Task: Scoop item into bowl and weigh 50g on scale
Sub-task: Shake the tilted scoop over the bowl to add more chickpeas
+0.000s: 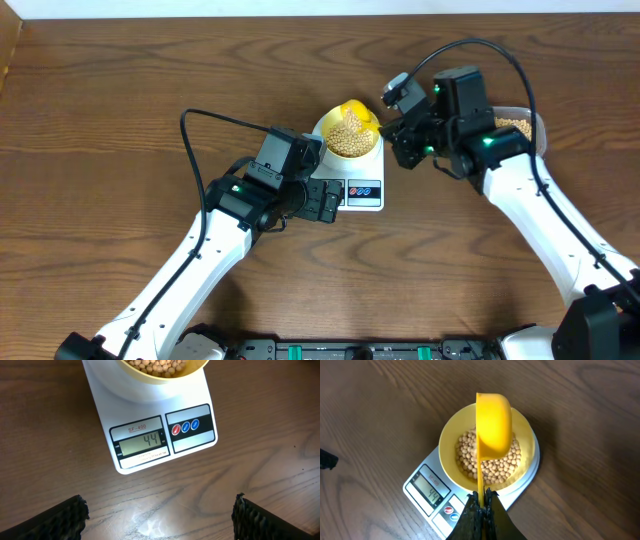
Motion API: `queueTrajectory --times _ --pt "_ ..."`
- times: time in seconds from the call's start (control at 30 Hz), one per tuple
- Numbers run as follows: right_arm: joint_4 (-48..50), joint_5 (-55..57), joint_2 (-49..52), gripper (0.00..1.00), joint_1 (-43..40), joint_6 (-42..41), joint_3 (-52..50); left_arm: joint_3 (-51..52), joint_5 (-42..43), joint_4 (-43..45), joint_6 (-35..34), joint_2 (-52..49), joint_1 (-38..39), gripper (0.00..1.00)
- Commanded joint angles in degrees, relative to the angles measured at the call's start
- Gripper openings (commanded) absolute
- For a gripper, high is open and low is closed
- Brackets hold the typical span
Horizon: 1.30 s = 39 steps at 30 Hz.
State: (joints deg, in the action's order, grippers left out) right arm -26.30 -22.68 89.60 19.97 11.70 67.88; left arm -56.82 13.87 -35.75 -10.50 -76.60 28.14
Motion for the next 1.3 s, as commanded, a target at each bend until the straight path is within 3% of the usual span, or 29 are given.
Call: queueTrajectory --times 0.0,0.57,0.87,1.27 --pt "0.15 2.01 -0.9 0.01 0.79 1.25 1.51 0.46 0.66 0.04 0.31 0.72 -0.04 0.94" --pt "0.07 -1.38 -0.9 0.01 0.76 -1.14 1.51 0.46 0.66 0.04 0.31 0.72 -0.04 0.94" --pt "0.11 -2.12 -0.9 0.01 0.61 -9.6 1.51 0.46 0.66 0.04 0.31 0.72 -0.04 0.94" --pt "0.37 -10.69 -0.9 0.01 -3.34 -10.97 1.51 0.46 0.66 0.04 0.31 0.72 -0.04 0.94"
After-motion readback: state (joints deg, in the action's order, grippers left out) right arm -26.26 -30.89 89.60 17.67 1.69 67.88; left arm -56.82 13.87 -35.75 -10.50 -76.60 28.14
